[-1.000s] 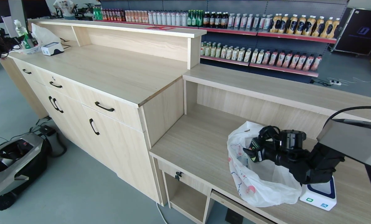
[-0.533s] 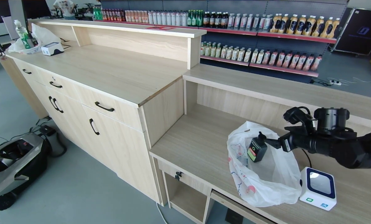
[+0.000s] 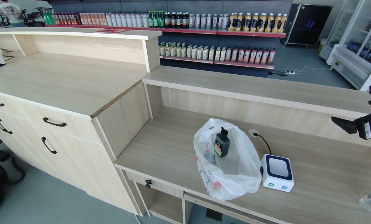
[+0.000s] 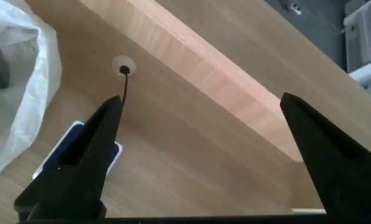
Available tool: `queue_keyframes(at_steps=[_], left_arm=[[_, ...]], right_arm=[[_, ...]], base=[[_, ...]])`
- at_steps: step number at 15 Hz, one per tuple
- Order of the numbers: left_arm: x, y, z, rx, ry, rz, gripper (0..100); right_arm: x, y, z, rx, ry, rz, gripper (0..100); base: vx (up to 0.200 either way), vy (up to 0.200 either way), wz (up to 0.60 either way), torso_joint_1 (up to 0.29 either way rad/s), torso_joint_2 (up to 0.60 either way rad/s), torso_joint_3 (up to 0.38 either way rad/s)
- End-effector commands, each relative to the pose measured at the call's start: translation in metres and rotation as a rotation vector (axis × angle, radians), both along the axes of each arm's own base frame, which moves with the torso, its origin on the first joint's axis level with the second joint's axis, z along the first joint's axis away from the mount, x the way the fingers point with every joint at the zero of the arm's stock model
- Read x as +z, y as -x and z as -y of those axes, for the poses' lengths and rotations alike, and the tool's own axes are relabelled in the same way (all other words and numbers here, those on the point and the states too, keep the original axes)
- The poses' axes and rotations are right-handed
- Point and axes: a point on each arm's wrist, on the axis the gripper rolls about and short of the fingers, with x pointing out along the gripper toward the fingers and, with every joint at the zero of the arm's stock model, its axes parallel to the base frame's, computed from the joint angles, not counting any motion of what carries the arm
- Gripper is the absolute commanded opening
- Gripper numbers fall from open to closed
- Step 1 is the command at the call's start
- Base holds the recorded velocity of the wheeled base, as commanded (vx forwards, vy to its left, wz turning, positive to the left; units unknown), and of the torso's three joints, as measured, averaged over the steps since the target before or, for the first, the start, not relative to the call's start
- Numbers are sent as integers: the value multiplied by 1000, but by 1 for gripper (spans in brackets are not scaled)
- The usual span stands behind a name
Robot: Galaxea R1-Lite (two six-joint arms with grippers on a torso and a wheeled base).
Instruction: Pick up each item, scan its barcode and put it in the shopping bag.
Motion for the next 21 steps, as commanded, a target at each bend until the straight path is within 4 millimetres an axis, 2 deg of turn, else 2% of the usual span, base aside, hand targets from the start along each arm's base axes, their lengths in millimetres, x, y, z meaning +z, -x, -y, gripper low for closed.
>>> queue_keyframes(at_steps=[1,4,6,7,8,10,14,17,21], left_arm=[[0,0,0,0,0,0,100],[0,0,0,2,0,0,100],[0,0,0,2,0,0,100],[0,0,0,2,0,0,100],[0,0,0,2,0,0,100],[0,0,0,2,0,0,100],[0,0,0,0,0,0,100],[0,0,0,2,0,0,100],[0,0,0,2,0,0,100]], right_arm=[[33,54,4,-138,17,97,100],[6,76,24,-293,-7,-21,100],[-38,86,52,-439,-74,-173,100],[-52,88,59,-463,-107,-220,100],[-79,95,70,-484,-178,-290,100],[-106,98,83,-458,-266,-335,100],[-126,89,105,-328,-375,-316,100],[-133,66,126,-245,-364,-274,100],[-136,31,136,-113,-334,-253,100]], base=[[0,0,-600,-17,2,-2],[0,0,-600,2,4,4],[0,0,-300,1,-1,1],[0,0,0,0,0,0],[0,0,0,0,0,0],[0,0,0,0,0,0],[0,0,0,0,0,0],[0,0,0,0,0,0],[0,0,0,0,0,0]])
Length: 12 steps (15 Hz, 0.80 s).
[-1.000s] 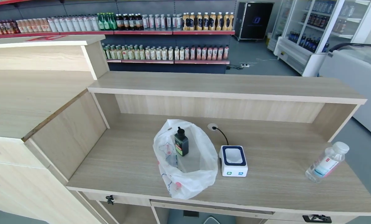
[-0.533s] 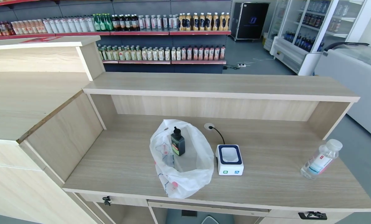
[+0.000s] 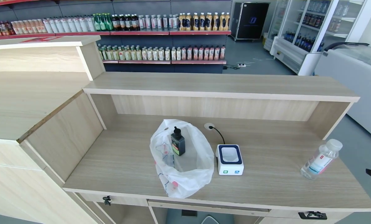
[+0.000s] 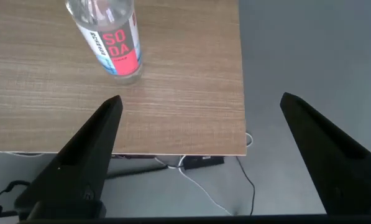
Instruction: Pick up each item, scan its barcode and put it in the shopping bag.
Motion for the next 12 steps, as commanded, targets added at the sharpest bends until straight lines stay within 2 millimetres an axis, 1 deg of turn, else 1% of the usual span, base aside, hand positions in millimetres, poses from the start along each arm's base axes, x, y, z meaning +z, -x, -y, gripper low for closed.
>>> queue_keyframes(at_steps=[1,2,7,9,12], left_arm=[[0,0,0,0,0,0,100],[0,0,0,0,0,0,100],[0,0,0,0,0,0,100],[0,0,0,0,0,0,100],[0,0,0,1,0,0,100]], right_arm=[[-17,-21,5,61,-10,-33,100],[-24,-27,4,101,9,-54,100],[-52,-39,-5,291,69,-90,100],[-57,-42,-4,316,73,-94,100],[-59,-48,0,328,111,-66,100]], base=[[0,0,0,0,0,0],[0,0,0,0,0,0],[0,0,0,0,0,0],[0,0,0,0,0,0],[0,0,0,0,0,0]])
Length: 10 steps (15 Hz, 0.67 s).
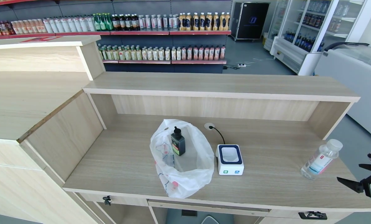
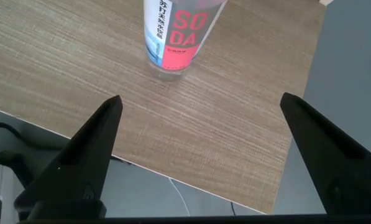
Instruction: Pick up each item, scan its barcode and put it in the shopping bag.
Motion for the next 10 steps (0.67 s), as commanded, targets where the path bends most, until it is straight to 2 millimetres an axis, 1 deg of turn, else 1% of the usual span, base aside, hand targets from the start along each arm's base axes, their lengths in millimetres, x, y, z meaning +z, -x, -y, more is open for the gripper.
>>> queue_keyframes(at_steps=[1,5,8,10], left_arm=[[0,0,0,1,0,0,100],[0,0,0,1,0,0,100],[0,0,0,1,0,0,100],[0,0,0,0,0,0,100]], right_arm=[[-9,-6,4,10,5,4,100],[-15,-14,10,58,20,37,100],[-24,-32,11,111,32,71,100],[-31,-40,10,129,27,72,100]], base=[[0,0,0,0,0,0],[0,0,0,0,0,0],[0,0,0,0,0,0],[0,0,0,0,0,0]])
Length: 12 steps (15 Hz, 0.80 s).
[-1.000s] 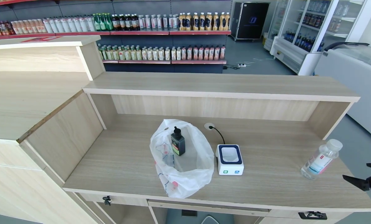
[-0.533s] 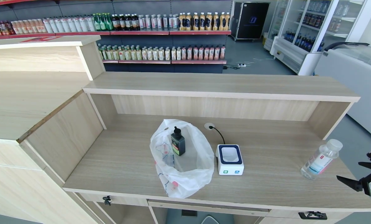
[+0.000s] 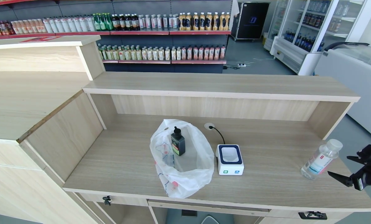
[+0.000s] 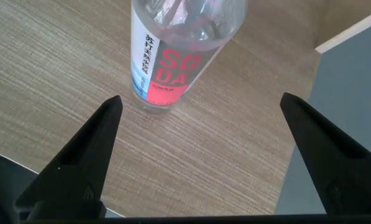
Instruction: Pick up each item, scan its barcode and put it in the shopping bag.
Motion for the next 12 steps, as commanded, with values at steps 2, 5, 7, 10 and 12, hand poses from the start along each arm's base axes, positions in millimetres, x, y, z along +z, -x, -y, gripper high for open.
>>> queue_keyframes(at_steps=[2,5,7,10,12], left_arm=[[0,0,0,0,0,0,100],[0,0,0,0,0,0,100],[0,0,0,0,0,0,100],[0,0,0,2,0,0,100],[0,0,0,2,0,0,100]], right_arm=[[-16,-8,-3,33,-33,-24,100],[-20,-12,-8,59,-49,-29,100],[-23,-16,-8,67,-51,-31,100],[-27,-26,-11,80,-68,-32,100],[-27,-33,-14,91,-78,-29,100]], base=[[0,0,0,0,0,0],[0,0,0,0,0,0],[0,0,0,0,0,0],[0,0,0,0,0,0],[0,0,0,0,0,0]])
